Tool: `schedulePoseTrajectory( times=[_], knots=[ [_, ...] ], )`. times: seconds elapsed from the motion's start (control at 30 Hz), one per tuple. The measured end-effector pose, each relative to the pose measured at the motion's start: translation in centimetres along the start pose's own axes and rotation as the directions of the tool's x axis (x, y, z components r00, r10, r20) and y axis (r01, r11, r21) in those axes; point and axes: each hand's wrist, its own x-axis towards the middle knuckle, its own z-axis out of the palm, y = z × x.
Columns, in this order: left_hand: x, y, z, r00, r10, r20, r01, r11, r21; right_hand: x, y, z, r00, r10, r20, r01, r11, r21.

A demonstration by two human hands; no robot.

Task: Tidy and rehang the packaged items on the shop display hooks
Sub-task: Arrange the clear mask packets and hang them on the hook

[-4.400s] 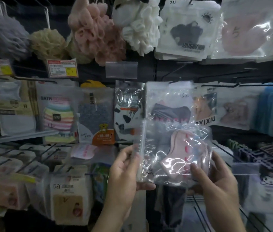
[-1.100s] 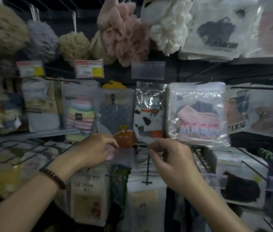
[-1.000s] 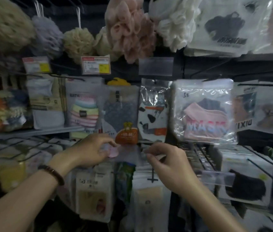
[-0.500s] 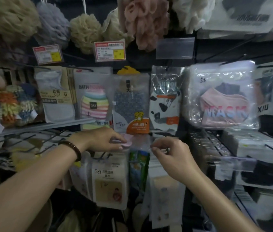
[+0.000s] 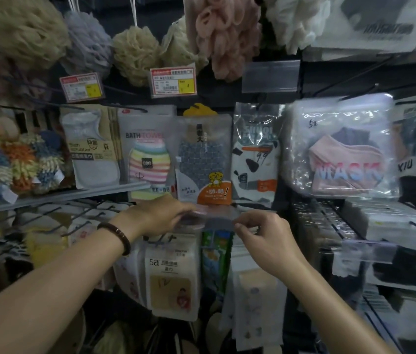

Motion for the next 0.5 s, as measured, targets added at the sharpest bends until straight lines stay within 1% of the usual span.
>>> schedulePoseTrajectory(
  times=[0.1, 0.2, 0.27, 0.37, 0.4, 0.43, 0.5],
  knots=[
    [-0.5, -0.3, 0.0, 0.988, -0.047, -0.145, 0.027, 0.99, -0.14, -0.1, -0.2, 0.0, 1.0, -0.017, -0.015, 0.017, 1.0, -0.004],
    [-1.1, 0.0, -0.2, 0.946, -0.1, -0.309, 0.052, 0.986, -0.159, -0.2, -0.5, 0.1, 0.997, -0.061, -0.042, 0.061, 0.998, -0.01],
    [-1.5, 0.7, -0.6, 0.908, -0.119, -0.402, 0.045, 0.981, -0.19, -0.3, -0.7, 0.3, 0.994, -0.089, -0.062, 0.088, 0.996, -0.014],
    [-2.2, 2.3, -1.8, 0.836, -0.239, -0.494, 0.071, 0.939, -0.336, -0.3, -0.8, 1.1, 0.981, -0.163, -0.109, 0.162, 0.987, -0.018],
    [-2.5, 2.8, -2.0, 0.807, -0.271, -0.525, 0.08, 0.931, -0.357, -0.3, -0.7, 1.4, 0.971, -0.202, -0.125, 0.2, 0.979, -0.027],
    [-2.9, 3.4, -2.4, 0.78, -0.294, -0.552, 0.082, 0.923, -0.376, -0.2, -0.7, 1.8, 0.962, -0.237, -0.132, 0.234, 0.971, -0.038],
    [-3.4, 4.4, -2.7, 0.741, -0.351, -0.572, 0.045, 0.876, -0.48, -0.3, -0.8, 2.2, 0.95, -0.294, -0.11, 0.288, 0.955, -0.066]
  ],
)
